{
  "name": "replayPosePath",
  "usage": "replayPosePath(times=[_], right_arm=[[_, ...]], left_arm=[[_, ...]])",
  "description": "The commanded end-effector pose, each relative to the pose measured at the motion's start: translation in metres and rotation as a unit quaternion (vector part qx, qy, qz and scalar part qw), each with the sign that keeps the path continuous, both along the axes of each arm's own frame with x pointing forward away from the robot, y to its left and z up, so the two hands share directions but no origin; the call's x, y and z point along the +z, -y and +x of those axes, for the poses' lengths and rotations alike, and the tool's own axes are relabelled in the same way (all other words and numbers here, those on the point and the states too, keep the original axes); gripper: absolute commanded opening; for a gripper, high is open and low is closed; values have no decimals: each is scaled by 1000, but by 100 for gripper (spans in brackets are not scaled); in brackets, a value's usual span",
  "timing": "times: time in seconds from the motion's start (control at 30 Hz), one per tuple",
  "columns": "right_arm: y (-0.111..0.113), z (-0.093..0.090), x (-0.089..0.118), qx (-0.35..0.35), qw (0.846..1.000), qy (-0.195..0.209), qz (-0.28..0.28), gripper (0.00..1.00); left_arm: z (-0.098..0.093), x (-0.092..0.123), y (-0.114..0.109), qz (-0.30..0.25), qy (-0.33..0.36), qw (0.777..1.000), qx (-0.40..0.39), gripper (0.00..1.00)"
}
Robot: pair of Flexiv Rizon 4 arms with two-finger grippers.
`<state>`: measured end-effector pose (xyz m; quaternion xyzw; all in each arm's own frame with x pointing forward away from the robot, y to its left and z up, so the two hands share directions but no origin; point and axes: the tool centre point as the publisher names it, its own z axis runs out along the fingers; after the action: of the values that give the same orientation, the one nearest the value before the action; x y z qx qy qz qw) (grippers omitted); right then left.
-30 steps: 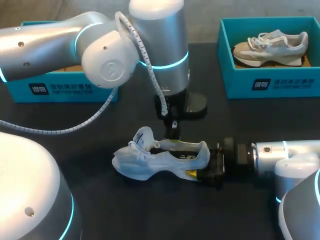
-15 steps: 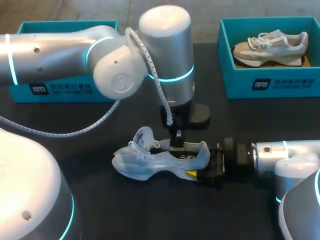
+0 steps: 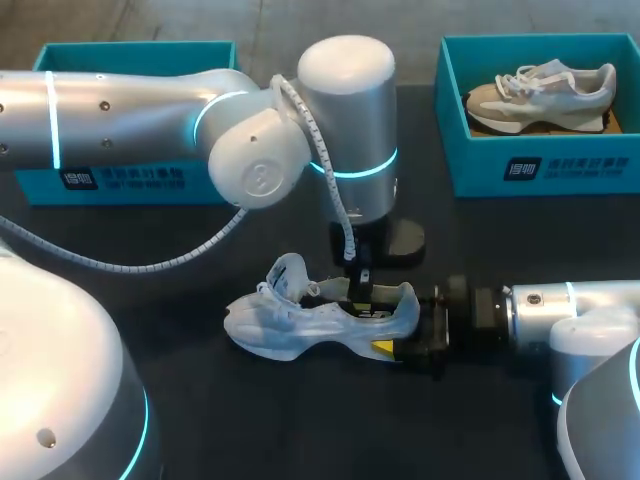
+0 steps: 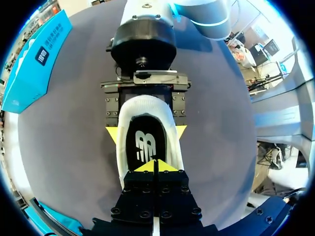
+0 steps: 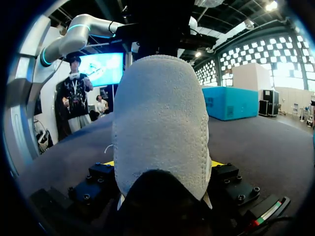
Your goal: Take the shoe out of the shoebox, open the shoe tongue, remove and reinsert the insole, then place the shoe into the shoebox
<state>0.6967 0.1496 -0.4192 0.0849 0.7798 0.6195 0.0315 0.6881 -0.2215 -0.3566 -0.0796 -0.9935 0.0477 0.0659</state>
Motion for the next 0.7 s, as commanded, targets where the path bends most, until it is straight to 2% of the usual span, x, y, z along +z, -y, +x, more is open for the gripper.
replayPosePath(times=[0.03,0.4,0.57,0.7], right_arm=[[-2,0,-1,-3,1000,0,-1,0],[-2,0,-1,-3,1000,0,-1,0],[-2,0,-1,-3,1000,0,-1,0],[-2,0,-1,-3,1000,0,-1,0]], left_arm=[[-2,-5,-7,-3,-1,1000,1,0],[-6,-13,-28,16,-1,1000,7,0],[-7,-18,-32,20,-26,999,8,0],[-14,-24,-31,21,-41,999,-5,0]])
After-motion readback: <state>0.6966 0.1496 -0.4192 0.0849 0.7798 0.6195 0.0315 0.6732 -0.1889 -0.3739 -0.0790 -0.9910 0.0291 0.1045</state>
